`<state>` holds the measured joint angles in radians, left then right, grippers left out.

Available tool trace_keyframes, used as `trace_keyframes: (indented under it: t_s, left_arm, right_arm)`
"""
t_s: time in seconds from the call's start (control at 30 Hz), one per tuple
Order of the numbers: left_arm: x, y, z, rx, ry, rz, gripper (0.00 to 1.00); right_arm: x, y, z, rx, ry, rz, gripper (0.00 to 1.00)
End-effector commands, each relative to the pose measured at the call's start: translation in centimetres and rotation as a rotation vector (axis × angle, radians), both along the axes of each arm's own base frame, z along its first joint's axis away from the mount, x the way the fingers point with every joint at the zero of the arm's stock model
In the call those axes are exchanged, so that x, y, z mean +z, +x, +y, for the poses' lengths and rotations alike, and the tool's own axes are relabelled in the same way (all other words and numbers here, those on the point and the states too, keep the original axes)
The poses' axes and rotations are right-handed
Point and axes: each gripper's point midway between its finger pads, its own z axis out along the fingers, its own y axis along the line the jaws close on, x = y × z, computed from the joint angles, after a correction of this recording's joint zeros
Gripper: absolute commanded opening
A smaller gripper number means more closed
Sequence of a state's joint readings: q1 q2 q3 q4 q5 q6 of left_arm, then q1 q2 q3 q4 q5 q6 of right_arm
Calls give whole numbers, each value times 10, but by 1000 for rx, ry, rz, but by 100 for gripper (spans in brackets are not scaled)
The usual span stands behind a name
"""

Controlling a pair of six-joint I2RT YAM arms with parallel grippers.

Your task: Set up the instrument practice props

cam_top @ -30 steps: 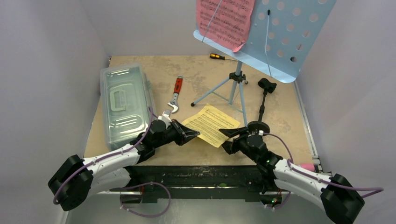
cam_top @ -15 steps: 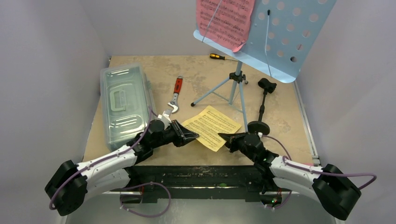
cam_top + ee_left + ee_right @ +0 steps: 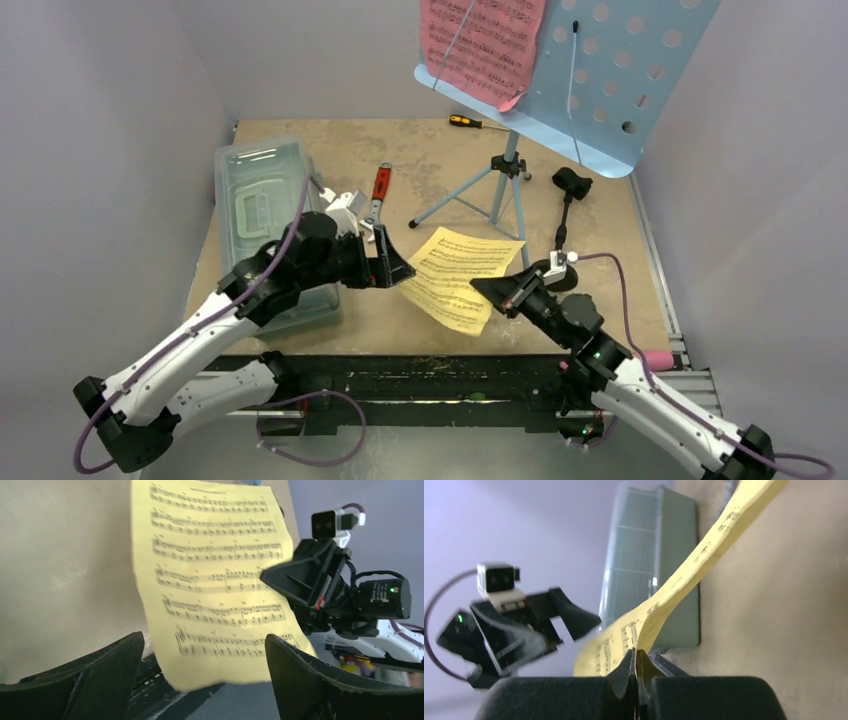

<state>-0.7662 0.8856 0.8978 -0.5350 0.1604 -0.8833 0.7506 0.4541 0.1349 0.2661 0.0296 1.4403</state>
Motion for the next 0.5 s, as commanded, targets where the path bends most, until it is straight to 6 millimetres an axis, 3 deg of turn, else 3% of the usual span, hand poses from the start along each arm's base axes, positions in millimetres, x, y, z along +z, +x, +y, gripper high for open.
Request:
trace_keyframes:
  t_s: [0.0, 0.13, 0.23, 0.4, 0.47]
  left_arm:
    - [40, 6, 67, -12, 371, -246, 91]
    - [96, 15, 89, 85, 372, -395, 92]
    - [120, 19, 94, 169, 298, -446, 96]
    - [150, 6, 46, 47, -17, -508, 97]
    - [165, -11, 24, -77, -163, -545, 97]
  right_arm:
    - [40, -29, -5, 123, -180, -389, 0]
    - [61, -47, -19, 154, -321, -595, 0]
    - [99, -73, -23, 211, -331, -806, 0]
    - [157, -104, -33, 271, -368, -1028, 0]
    - [176, -111, -35, 284, -365, -1064, 0]
